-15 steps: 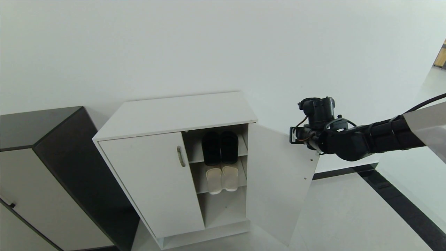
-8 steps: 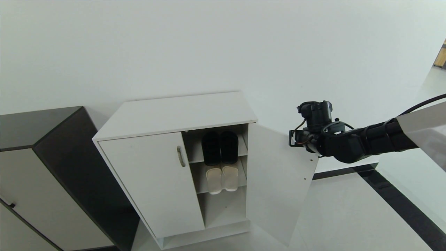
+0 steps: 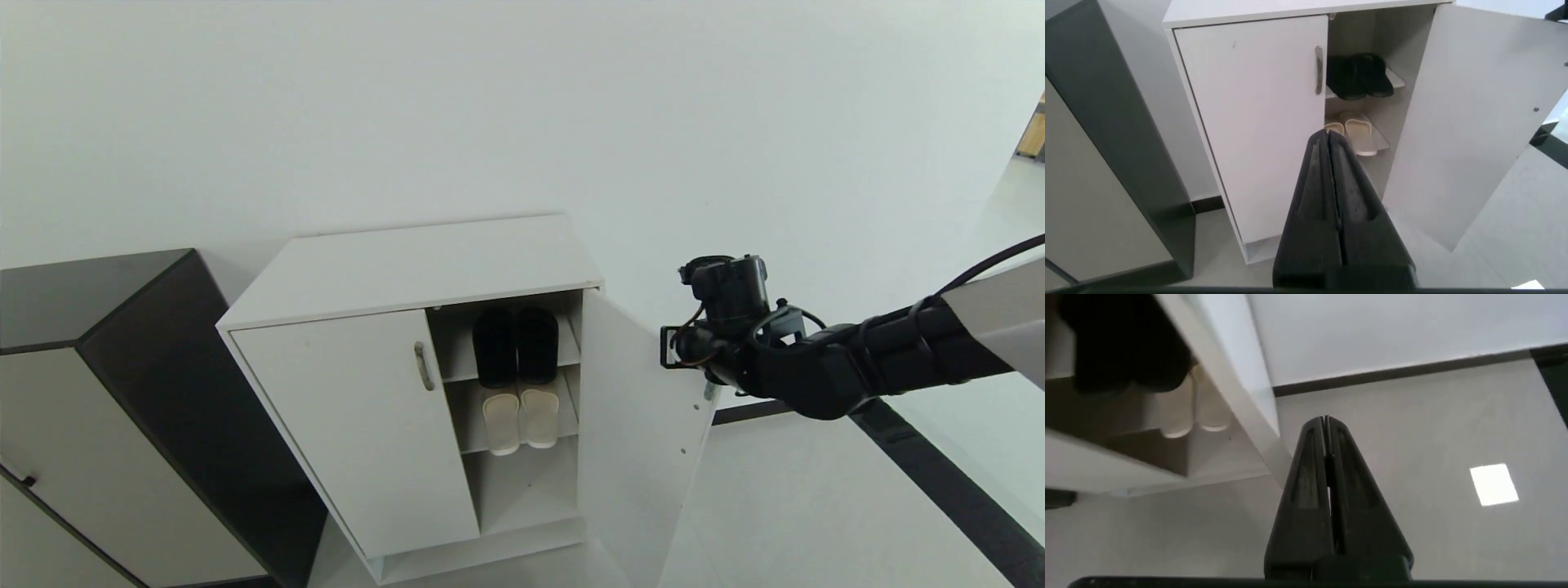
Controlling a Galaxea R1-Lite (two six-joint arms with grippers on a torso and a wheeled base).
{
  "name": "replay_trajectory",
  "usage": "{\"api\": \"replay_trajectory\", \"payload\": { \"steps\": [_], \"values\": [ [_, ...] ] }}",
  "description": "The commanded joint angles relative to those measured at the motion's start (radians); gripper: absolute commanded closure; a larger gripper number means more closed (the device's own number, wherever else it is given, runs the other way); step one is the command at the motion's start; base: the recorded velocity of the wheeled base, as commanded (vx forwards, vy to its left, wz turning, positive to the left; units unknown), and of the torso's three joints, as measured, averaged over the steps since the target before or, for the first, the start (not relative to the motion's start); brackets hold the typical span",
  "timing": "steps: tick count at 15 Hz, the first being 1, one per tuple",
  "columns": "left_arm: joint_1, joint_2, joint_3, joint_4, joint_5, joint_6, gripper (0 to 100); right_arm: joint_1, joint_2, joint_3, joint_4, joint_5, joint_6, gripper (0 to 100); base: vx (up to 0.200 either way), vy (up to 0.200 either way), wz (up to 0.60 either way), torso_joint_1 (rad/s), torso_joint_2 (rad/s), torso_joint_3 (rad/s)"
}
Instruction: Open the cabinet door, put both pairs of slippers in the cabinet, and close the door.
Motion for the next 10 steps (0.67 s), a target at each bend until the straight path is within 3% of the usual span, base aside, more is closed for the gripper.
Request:
{"api": "replay_trajectory", "payload": {
  "steps": [1,10],
  "values": [
    [0.000,0.000,0.000,0.000,0.000,0.000,100,0.061,-0.069,0.084,-0.053,-0.004,-0.002,100,0.000,0.000,0.00,0.000,0.00,0.000],
    [0.000,0.000,0.000,0.000,0.000,0.000,100,0.107,-0.114,0.191,-0.119,0.016,-0.047,100,0.000,0.000,0.00,0.000,0.00,0.000]
  ]
}}
